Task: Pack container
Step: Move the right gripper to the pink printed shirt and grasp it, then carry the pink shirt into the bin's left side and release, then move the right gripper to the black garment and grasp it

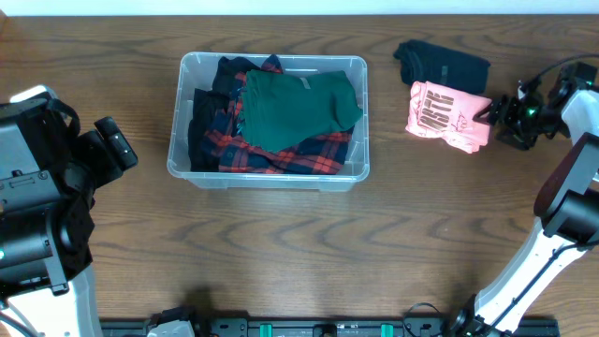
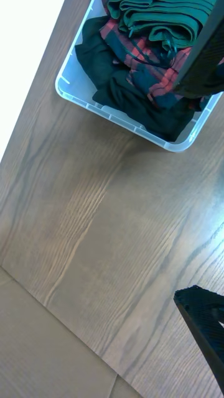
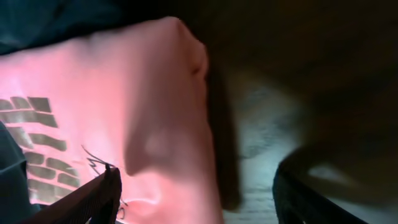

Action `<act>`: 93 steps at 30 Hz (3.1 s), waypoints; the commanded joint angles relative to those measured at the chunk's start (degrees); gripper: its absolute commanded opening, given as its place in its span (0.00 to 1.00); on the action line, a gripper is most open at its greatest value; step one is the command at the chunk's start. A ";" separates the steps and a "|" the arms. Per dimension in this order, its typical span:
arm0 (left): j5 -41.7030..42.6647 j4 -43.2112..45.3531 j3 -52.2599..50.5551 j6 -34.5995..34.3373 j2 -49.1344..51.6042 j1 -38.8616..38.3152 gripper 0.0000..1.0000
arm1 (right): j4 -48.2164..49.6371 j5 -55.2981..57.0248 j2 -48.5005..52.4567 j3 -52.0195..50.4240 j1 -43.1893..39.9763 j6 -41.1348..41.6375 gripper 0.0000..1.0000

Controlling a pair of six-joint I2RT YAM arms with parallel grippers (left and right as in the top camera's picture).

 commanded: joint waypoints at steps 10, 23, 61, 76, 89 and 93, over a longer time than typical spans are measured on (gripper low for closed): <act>-0.46 -0.04 0.17 -0.72 0.02 0.31 0.98 | 2.23 -1.31 4.02 -0.42 5.90 -2.25 0.31; -0.46 -0.04 0.17 -0.70 0.02 0.31 0.98 | 4.46 -32.33 -15.39 -0.42 7.43 -1.55 0.01; -0.46 -0.04 0.17 -0.72 0.02 0.31 0.98 | 22.82 8.92 -11.67 -0.55 64.83 23.78 0.01; -0.46 -0.04 0.17 -0.70 0.02 0.31 0.98 | 13.03 17.84 -18.58 -0.52 61.55 12.52 0.56; -0.46 -0.04 0.17 -0.70 0.02 0.31 0.98 | 9.44 20.41 -31.91 -0.59 32.44 10.97 0.65; -0.46 -0.04 0.17 -0.72 0.02 0.31 0.98 | 9.27 20.35 -28.39 -0.59 22.60 10.58 0.68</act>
